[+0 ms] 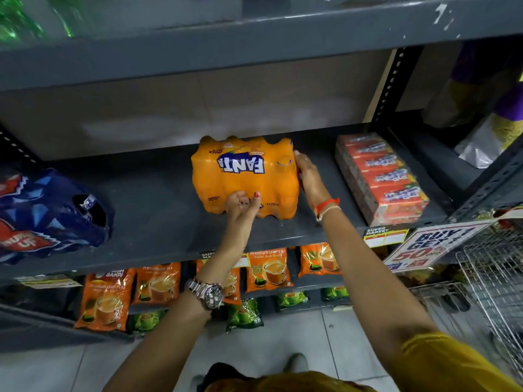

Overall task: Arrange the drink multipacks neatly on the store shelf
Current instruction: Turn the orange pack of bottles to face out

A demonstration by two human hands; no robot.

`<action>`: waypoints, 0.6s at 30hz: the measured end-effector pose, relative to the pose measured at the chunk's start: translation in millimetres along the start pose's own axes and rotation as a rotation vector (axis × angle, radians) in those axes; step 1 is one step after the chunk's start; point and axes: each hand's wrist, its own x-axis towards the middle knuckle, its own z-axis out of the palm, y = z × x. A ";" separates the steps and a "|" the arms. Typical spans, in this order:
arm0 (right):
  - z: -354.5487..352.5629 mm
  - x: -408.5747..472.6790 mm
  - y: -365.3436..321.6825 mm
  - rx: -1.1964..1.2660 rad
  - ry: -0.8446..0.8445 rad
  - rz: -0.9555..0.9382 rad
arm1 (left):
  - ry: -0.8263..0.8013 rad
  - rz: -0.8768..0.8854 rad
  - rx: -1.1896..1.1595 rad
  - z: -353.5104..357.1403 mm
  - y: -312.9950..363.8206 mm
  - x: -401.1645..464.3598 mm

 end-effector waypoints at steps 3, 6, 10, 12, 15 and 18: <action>-2.9 -23.4 15.4 -0.006 0.089 -0.137 | 0.043 -0.019 0.052 -13.0 8.5 13.6; 9.4 -52.2 35.0 -0.051 0.044 -0.226 | -0.043 -0.057 0.037 -36.3 27.2 31.6; 63.7 -90.5 61.0 -0.097 -0.048 -0.315 | -0.227 -0.156 -0.092 -79.4 61.4 58.2; 92.5 -96.7 70.1 -0.135 -0.142 -0.380 | -0.171 -0.130 0.024 -94.6 71.9 65.9; 119.7 -85.6 71.1 -0.229 -0.283 -0.406 | 0.141 -0.089 0.014 -101.3 70.4 74.5; 117.5 -74.8 60.2 -0.209 -0.238 -0.324 | 0.380 -0.077 -0.141 -96.9 58.5 69.0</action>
